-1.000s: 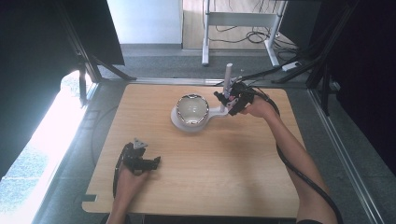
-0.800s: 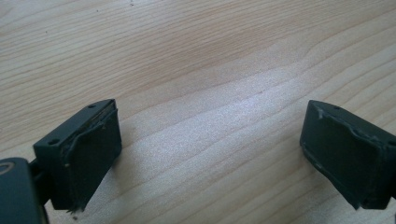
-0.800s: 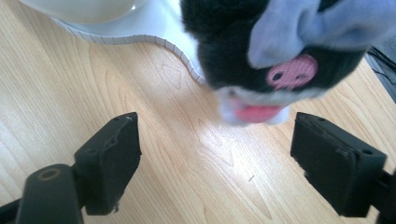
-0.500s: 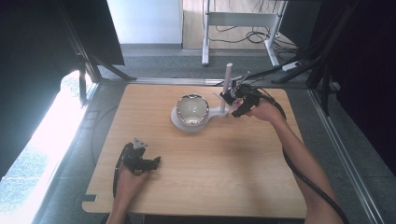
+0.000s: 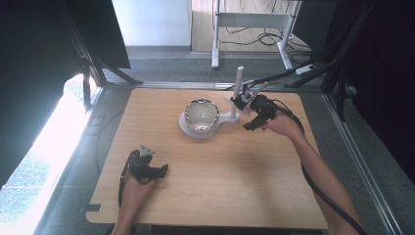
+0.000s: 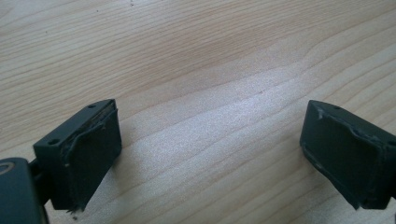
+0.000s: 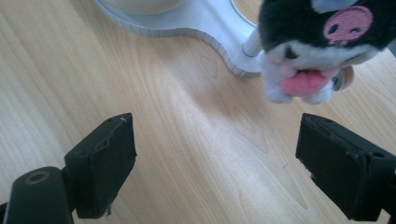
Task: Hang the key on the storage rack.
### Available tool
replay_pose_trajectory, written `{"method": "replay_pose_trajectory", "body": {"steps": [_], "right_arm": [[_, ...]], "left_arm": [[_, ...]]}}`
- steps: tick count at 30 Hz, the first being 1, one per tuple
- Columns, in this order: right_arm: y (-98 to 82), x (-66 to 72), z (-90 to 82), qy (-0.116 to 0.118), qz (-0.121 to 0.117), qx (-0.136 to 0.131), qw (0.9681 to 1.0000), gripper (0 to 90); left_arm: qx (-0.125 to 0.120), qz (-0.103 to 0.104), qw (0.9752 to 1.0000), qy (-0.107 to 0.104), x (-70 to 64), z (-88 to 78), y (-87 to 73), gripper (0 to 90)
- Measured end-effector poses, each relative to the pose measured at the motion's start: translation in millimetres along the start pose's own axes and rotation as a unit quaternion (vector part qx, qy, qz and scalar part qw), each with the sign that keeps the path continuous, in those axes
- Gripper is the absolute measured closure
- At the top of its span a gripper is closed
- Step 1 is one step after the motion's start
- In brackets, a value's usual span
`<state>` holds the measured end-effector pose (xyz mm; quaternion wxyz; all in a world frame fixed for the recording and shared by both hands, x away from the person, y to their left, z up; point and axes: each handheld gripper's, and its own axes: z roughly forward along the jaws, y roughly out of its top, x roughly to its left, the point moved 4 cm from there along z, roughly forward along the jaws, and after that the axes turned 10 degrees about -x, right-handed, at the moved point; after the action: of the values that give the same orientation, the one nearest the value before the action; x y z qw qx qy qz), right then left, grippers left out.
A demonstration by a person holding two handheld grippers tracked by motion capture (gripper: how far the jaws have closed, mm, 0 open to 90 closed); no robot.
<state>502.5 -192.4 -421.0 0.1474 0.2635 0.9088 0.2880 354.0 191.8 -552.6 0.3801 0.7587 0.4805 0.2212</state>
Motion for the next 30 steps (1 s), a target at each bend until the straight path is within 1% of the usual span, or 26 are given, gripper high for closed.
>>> {"method": "replay_pose_trajectory", "body": {"steps": [9, 11, 16, 26, 30], "right_arm": [[-7.4, 18.4, -4.1, 0.015, -0.006, -0.019, 0.9997, 11.8], [-8.9, 22.7, -5.3, 0.02, -0.011, -0.022, 0.9995, 11.8], [-12.6, 32.4, -10.3, 0.023, -0.014, -0.033, 0.9991, 11.8], [-26.9, 50.0, -18.7, 0.027, -0.023, -0.039, 0.9986, 11.6], [-32.6, 57.1, -22.8, 0.029, -0.028, -0.047, 0.9981, 11.4]], "left_arm": [[0.001, 0.002, 1.0, 0.0, 0.3, -0.1, 0.0, 5.3], [0.001, 0.001, 1.0, 0.0, 0.1, -0.1, 0.0, 5.3], [0.001, 0.003, 1.0, 0.0, 0.5, -0.1, 0.1, 5.3], [-0.001, -0.001, 1.0, 0.0, -0.1, 0.0, 0.0, 5.3], [0.0, 0.002, 1.0, 0.0, 0.3, 0.0, 0.1, 5.3]]}}
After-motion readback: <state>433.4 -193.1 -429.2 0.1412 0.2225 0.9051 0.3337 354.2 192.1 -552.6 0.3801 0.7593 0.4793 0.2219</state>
